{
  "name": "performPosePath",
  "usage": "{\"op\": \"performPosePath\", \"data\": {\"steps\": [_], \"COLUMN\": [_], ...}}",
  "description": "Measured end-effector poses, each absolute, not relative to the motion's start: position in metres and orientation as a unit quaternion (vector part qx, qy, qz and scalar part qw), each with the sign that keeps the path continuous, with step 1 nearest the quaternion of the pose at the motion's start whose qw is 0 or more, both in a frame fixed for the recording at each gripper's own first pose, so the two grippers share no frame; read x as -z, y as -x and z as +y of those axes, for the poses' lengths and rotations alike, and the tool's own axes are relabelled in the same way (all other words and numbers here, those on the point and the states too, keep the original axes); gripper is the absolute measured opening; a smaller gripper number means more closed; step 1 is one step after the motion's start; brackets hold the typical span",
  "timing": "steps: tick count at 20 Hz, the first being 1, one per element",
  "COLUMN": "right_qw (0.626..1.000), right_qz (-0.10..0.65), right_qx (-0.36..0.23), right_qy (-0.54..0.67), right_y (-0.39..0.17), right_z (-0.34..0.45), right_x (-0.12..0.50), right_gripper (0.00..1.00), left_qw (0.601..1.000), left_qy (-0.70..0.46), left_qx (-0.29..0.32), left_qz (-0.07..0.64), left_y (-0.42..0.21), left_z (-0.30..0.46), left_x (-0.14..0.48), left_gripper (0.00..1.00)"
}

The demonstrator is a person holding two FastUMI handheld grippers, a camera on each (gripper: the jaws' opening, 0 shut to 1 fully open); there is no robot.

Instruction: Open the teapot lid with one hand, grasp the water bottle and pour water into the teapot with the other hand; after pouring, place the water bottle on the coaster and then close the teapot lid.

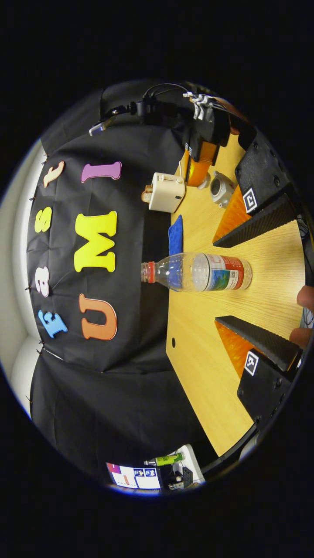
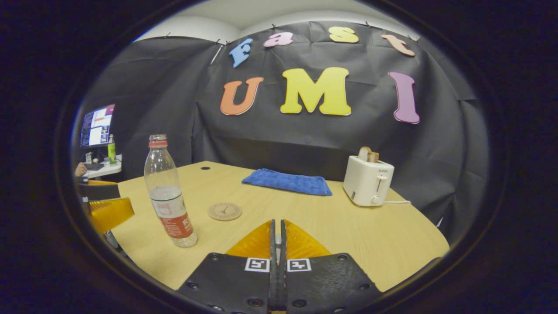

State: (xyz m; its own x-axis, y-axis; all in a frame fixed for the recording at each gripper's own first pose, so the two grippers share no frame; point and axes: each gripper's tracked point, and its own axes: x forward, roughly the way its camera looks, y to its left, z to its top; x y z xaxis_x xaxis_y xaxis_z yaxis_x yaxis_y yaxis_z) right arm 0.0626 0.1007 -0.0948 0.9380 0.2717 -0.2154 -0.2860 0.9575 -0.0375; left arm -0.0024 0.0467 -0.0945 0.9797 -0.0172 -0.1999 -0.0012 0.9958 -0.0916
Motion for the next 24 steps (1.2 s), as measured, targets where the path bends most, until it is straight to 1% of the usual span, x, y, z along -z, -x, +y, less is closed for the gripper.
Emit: {"op": "performPosePath", "data": {"steps": [5,9,18,19,20,22,24], "right_qw": [0.985,0.986,0.987,0.987,0.987,0.987,0.987], "right_qz": [0.105,0.105,0.110,0.111,0.112,0.115,0.115], "right_qx": [-0.131,-0.123,-0.111,-0.110,-0.110,-0.110,-0.110], "right_qy": [0.045,0.040,0.034,0.033,0.032,0.031,0.031], "right_y": [-0.051,-0.045,-0.045,-0.045,-0.046,-0.045,-0.043], "right_z": [0.075,0.060,0.040,0.038,0.037,0.035,0.033], "right_x": [0.093,0.092,0.095,0.096,0.097,0.098,0.098], "right_gripper": [0.00,0.00,0.00,0.00,0.00,0.00,0.00], "left_qw": [0.992,0.987,0.985,0.985,0.985,0.986,0.985], "left_qy": [0.059,0.074,0.049,0.046,0.044,0.037,0.018], "left_qx": [0.013,0.015,0.000,0.001,0.000,-0.001,-0.007], "left_qz": [0.115,0.144,0.166,0.165,0.164,0.166,0.174], "left_y": [-0.011,-0.027,-0.054,-0.055,-0.056,-0.057,-0.057], "left_z": [0.040,0.033,0.040,0.040,0.039,0.039,0.043], "left_x": [0.111,0.134,0.154,0.153,0.153,0.153,0.154], "left_gripper": [0.99,0.98,0.98,0.96,0.89,0.81,0.78]}}
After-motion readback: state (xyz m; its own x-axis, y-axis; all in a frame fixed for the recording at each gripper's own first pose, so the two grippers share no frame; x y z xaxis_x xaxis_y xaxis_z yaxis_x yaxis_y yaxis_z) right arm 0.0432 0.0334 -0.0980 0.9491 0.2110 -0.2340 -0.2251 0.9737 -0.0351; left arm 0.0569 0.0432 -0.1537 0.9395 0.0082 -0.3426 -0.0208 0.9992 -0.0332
